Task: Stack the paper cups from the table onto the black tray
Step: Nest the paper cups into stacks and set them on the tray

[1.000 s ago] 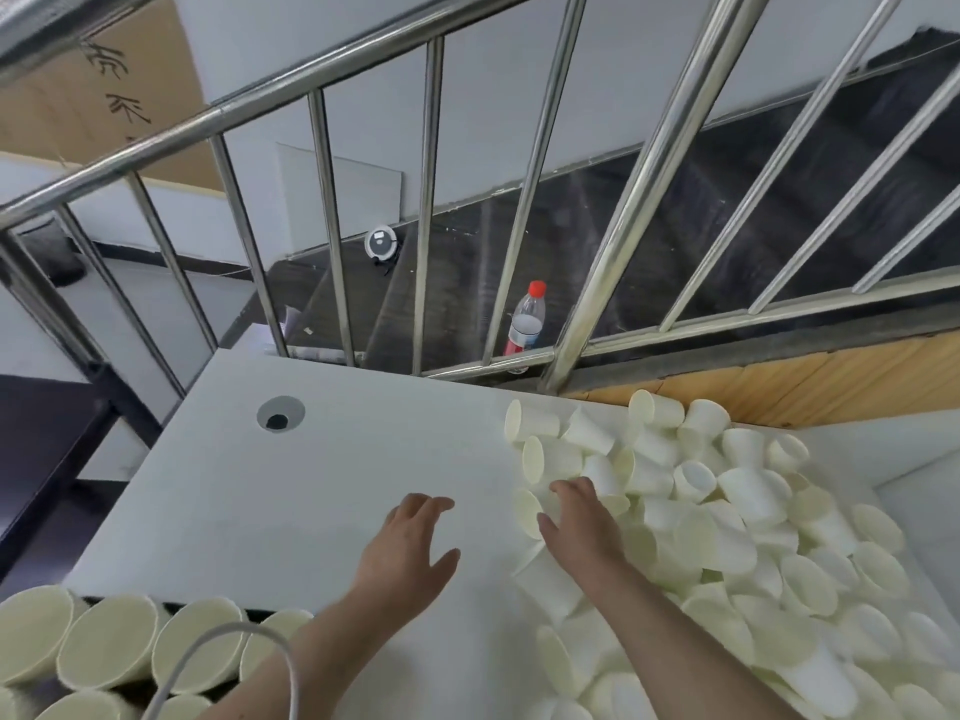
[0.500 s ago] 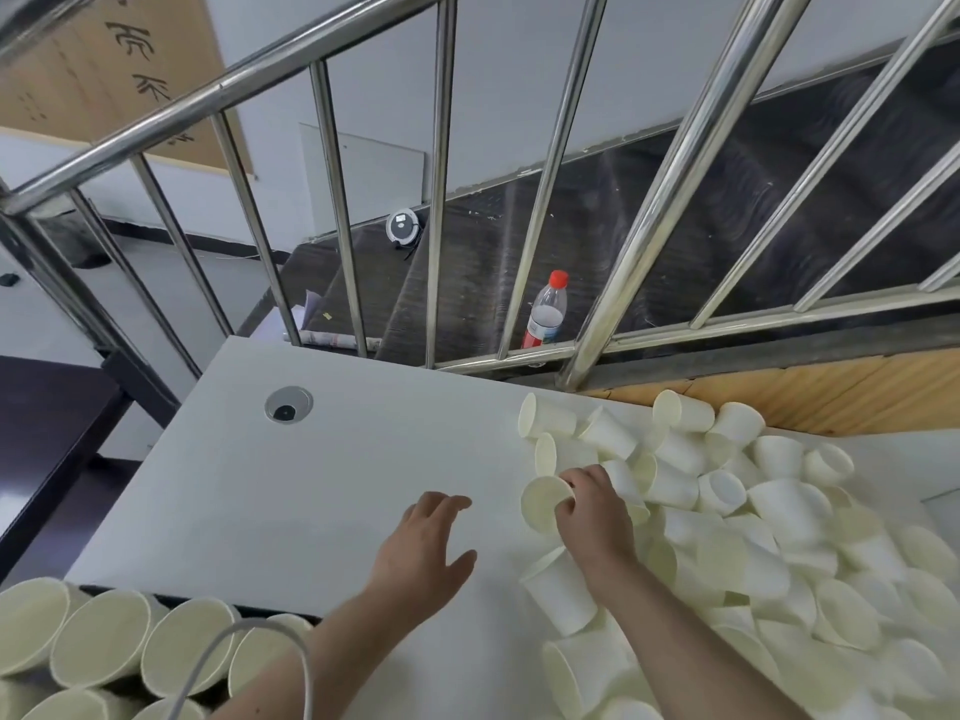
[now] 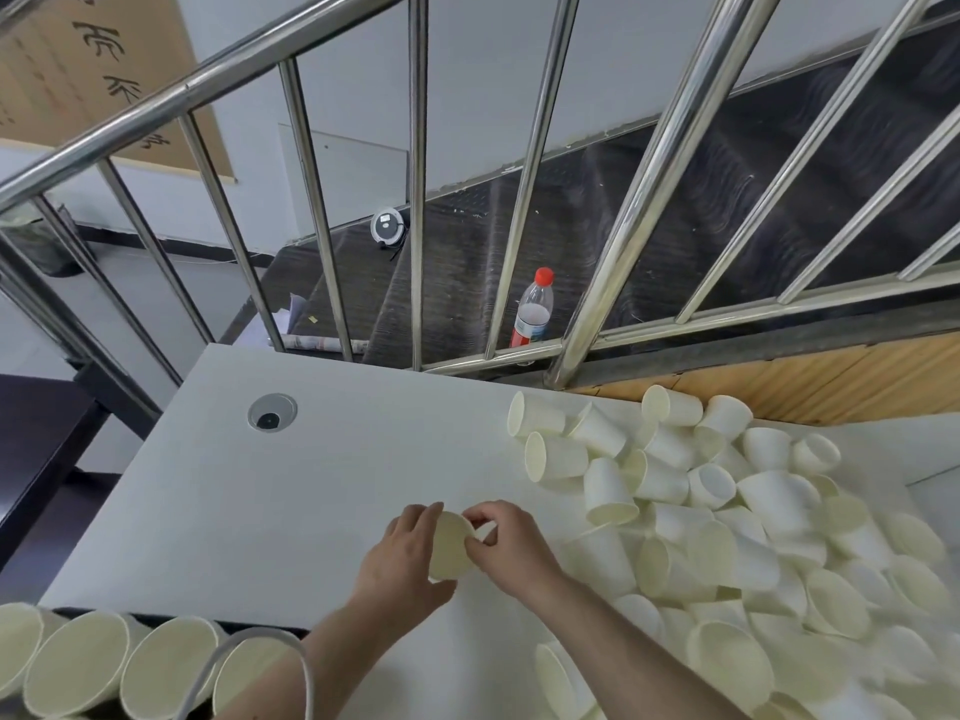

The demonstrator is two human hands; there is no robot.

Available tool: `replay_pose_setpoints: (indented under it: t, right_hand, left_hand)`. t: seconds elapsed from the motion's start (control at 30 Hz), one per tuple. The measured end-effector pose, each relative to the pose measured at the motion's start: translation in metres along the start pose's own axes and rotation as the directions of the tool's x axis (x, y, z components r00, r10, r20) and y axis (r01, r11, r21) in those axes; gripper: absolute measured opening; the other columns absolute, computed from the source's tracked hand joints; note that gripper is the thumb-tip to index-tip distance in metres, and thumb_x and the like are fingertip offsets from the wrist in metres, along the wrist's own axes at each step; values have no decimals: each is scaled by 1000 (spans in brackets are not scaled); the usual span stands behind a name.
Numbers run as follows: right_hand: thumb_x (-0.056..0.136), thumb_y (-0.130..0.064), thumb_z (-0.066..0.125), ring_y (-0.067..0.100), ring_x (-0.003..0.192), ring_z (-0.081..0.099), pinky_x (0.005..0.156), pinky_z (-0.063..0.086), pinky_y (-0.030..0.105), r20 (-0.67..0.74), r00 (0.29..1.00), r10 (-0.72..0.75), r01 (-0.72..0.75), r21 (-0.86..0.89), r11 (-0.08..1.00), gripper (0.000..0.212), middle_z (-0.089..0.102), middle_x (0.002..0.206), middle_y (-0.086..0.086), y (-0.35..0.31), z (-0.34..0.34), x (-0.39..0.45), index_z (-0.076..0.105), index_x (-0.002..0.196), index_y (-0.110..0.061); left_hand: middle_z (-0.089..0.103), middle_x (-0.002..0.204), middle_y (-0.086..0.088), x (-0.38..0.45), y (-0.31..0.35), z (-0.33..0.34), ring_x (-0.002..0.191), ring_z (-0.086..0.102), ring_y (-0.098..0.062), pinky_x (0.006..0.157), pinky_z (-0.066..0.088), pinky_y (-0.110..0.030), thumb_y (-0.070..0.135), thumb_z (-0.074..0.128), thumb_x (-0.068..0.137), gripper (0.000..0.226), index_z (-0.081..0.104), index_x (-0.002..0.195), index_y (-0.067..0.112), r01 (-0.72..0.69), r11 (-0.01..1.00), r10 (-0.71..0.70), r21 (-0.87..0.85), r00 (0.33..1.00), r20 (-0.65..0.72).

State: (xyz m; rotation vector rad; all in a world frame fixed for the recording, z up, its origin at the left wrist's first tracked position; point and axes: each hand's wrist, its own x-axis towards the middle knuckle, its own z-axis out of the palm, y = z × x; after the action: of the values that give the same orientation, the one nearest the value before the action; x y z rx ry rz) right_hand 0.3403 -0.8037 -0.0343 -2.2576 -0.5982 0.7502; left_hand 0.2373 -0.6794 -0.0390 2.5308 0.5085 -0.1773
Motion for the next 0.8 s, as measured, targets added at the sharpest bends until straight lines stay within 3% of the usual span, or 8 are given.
replay_pose_setpoints:
  t: [0.07,0.17,0.27,0.4,0.5,0.6,0.8]
  right_hand:
    - [88,-25,63,3,71,58,69,46,13,-30,1000,8,-9,-18,1000,28,64,107,-10,3,-2,4,65,116,-20]
    - [90,-25,62,13,78,60,80,50,25,-265,964,11,-29,-64,998,26,60,106,-4,11,-16,16,65,114,-17]
    - [91,-26,60,23,90,64,84,50,33,-393,920,11,-95,-193,977,35,48,123,1,15,-41,28,59,125,-21]
    - [95,-29,55,28,103,61,83,49,34,-337,941,38,-192,-435,880,42,29,143,3,17,-65,42,46,136,-26]
    - [97,-29,53,30,107,60,82,48,34,-312,948,63,-220,-499,838,38,28,146,5,19,-71,51,44,132,-23]
    - [98,-29,52,29,110,58,81,46,33,-302,950,79,-231,-509,829,35,36,141,4,21,-71,60,44,130,-18]
    - [97,-27,51,29,98,61,72,43,33,-297,951,90,-239,-515,824,19,46,125,5,26,-63,68,50,112,-16]
  left_hand:
    - [34,139,7,1,-3,1,127,40,-13,86,47,-22,35,63,80,78,23,145,21,29,1000,-29,7,1000,-2]
    - [34,138,7,3,-6,0,126,40,-15,88,48,-26,31,63,79,77,22,143,22,77,997,-77,12,997,12]
    - [32,139,5,4,-11,1,127,40,-17,89,48,-28,31,64,80,80,18,145,23,100,995,-100,15,995,22]
    - [28,142,5,3,-15,3,130,36,-17,92,47,-29,40,67,79,91,10,148,25,96,995,-96,8,995,40]
    - [27,143,6,4,-14,1,129,36,-17,92,47,-29,44,67,78,93,9,149,25,75,997,-74,-3,997,33]
    - [26,143,6,4,-13,1,129,36,-17,92,46,-28,45,66,79,90,10,148,27,59,998,-59,0,998,26]
    - [26,144,8,5,-12,-1,128,35,-15,92,45,-27,43,65,81,85,14,148,27,39,999,-39,-5,999,9]
